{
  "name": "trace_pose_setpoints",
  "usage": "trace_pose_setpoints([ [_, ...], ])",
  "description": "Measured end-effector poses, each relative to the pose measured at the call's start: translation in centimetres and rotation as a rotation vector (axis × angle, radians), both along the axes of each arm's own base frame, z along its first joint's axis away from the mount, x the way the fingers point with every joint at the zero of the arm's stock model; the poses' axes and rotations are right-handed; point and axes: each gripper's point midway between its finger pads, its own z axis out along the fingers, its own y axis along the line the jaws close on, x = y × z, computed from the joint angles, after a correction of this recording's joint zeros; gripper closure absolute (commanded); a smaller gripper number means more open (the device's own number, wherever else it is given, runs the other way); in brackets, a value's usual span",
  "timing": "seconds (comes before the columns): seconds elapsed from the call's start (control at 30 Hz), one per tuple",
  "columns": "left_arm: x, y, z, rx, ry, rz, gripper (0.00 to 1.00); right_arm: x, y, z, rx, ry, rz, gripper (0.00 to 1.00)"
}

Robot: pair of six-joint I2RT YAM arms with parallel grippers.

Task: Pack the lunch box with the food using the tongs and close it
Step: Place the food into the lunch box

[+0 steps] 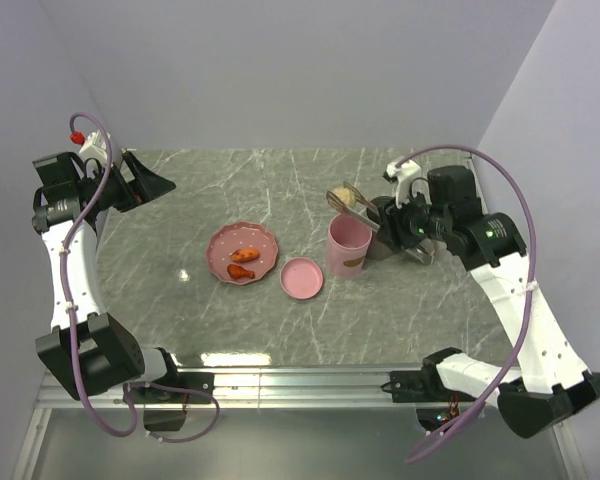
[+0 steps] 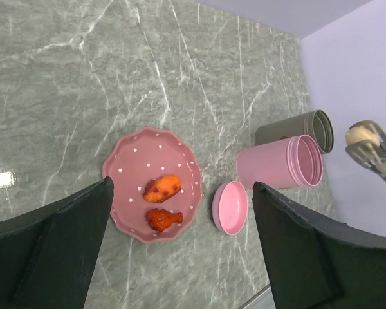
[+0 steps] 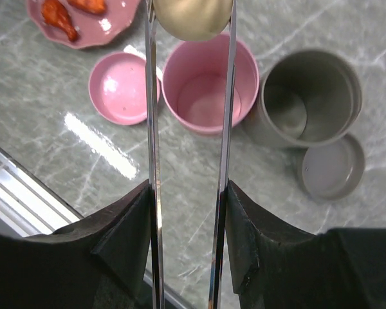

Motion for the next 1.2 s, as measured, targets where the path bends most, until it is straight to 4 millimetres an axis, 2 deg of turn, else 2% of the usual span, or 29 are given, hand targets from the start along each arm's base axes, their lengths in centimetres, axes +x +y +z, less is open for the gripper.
trace_pose_setpoints([
  [0.17, 0.0, 0.0, 0.0, 0.0, -0.001, -0.004, 0.05, -1.2, -1.7, -2.5, -0.009, 0.049, -0.042, 0.49],
  [0.47, 0.0, -0.1, 0.0, -0.004, 0.0, -0.009, 0.05, -1.4, -2.4, -4.8, -0.025, 0.102, -0.064, 0.48],
  [0.93, 0.1, 0.0, -0.2, 0.005, -0.003, -0.014, 0.05, -1.1, -2.5, -5.4, -0.037, 0.121, -0.072, 0.37],
  [1.1, 0.1, 0.0, -0.2, 0.005, -0.002, -0.014, 0.05, -1.1, -2.4, -5.4, -0.036, 0.125, -0.069, 0.37],
  [1.2, 0.1, 0.0, -0.2, 0.004, -0.002, -0.015, 0.05, -0.8, -2.0, -4.7, -0.022, 0.122, -0.055, 0.38],
])
